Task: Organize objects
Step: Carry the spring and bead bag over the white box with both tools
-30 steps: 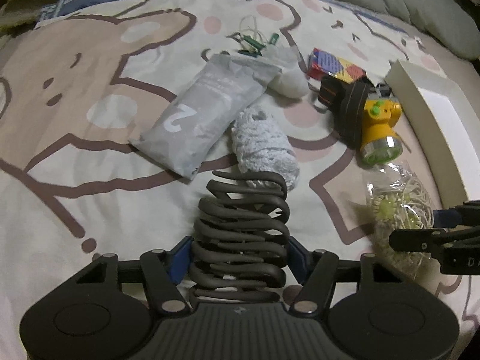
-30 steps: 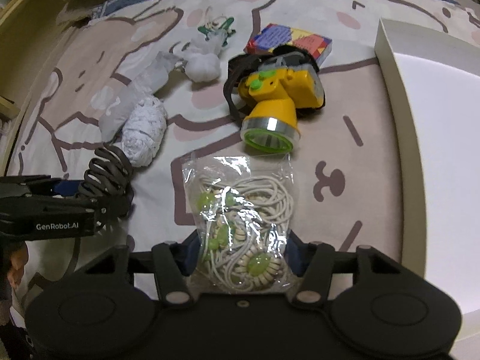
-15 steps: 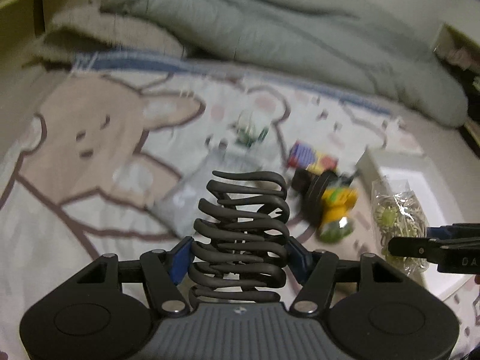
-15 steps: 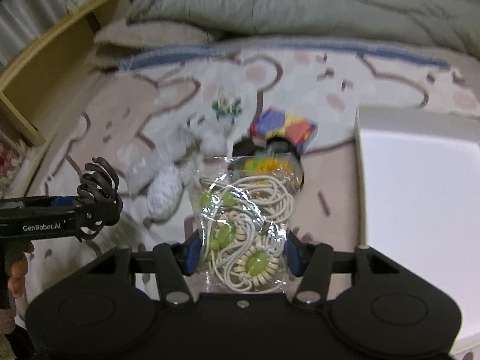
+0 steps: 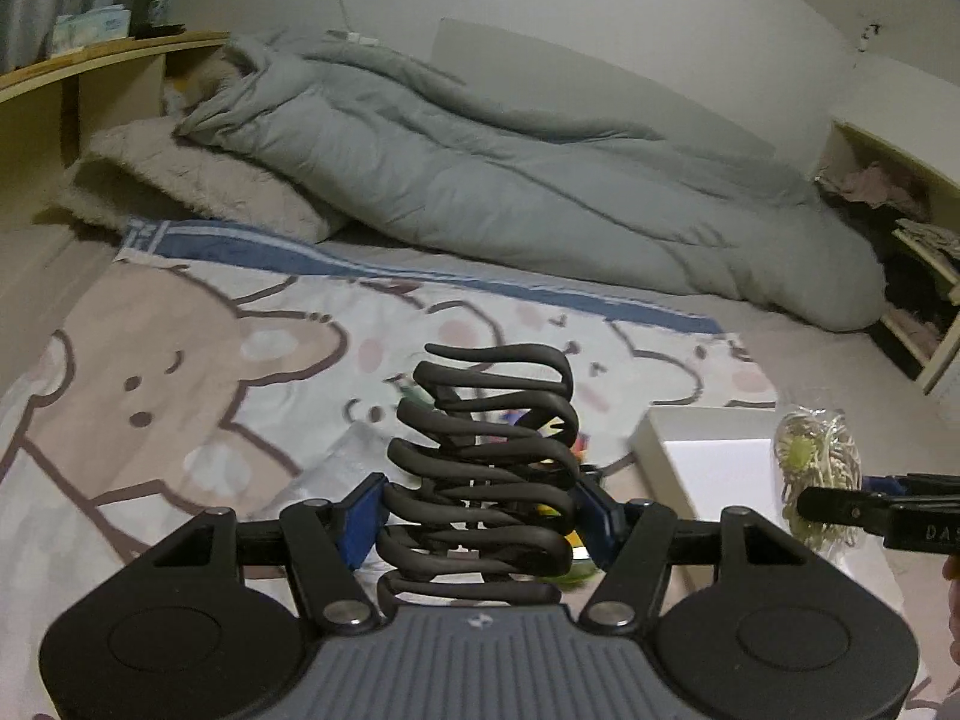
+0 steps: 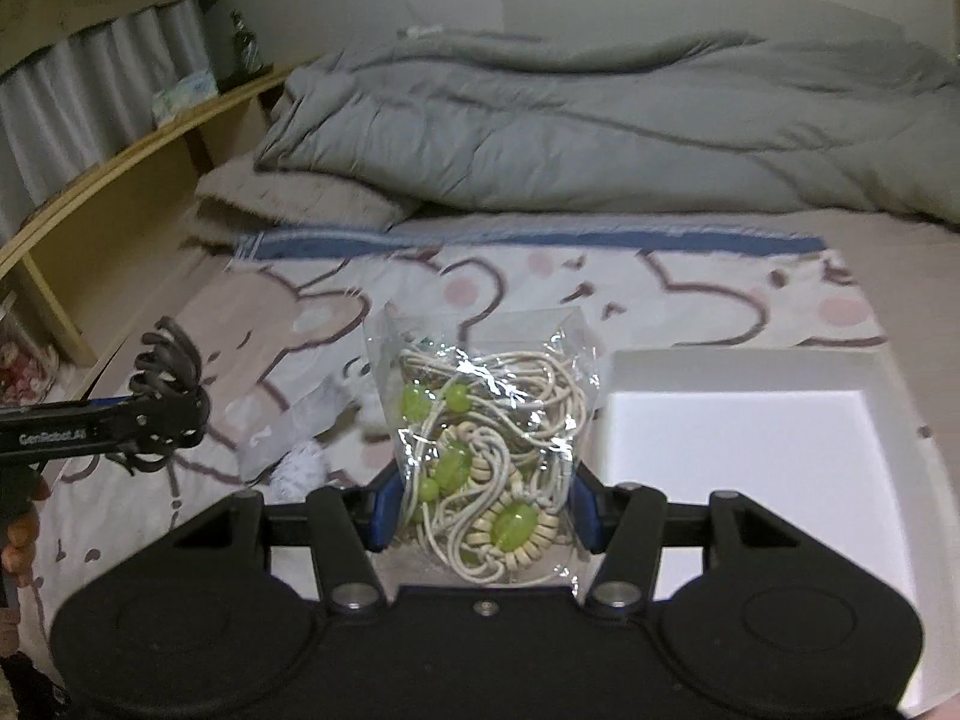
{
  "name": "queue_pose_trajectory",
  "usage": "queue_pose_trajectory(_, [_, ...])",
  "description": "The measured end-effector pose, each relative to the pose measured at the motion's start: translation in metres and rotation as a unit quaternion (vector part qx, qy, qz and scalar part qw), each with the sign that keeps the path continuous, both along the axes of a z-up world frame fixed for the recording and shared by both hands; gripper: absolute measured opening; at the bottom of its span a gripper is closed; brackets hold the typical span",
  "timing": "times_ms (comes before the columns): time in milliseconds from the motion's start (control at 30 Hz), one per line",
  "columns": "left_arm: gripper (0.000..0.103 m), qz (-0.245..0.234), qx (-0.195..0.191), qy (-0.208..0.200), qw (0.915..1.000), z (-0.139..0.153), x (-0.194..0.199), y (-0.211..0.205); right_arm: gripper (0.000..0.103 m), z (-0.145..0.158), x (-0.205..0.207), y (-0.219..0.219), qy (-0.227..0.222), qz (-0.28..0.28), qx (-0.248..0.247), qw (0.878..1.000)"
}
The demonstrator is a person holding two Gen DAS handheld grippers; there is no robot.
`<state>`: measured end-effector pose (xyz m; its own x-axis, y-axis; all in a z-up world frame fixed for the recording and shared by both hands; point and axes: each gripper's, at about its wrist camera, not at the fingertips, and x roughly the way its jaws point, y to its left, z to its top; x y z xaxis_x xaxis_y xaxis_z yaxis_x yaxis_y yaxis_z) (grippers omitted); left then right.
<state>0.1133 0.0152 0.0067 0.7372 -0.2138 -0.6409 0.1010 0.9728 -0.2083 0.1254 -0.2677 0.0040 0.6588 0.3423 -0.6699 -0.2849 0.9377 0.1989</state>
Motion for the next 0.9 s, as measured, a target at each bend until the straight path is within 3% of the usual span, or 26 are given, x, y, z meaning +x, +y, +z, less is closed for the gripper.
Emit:
queue_pose_trajectory(167, [0.065,-0.022,0.005,-0.017,0.9996,0.007,-0.002,-0.034,0.056,0.008,-0.010,-0.042,-0.018,-0.029,-0.006,0.999])
queue_pose_trajectory(467, [0.065,-0.057,-0.040,-0.007,0.9975,-0.003,0.004,-0.112,0.056,0.004,-0.017,-0.110,-0.022,-0.083,-0.023,0.996])
queue_pose_trajectory(667, [0.065,-0.075,-0.062,0.001,0.9952,-0.020,0.009,-0.174,0.056,-0.018,-0.016,-0.146,0.009,-0.103,-0.046,0.994])
queue_pose_trajectory(900, [0.065,-0.093,-0.080,0.043,0.9915,-0.059,0.014,-0.236,0.056,-0.047,-0.014,-0.178,0.045,-0.104,-0.092,0.989])
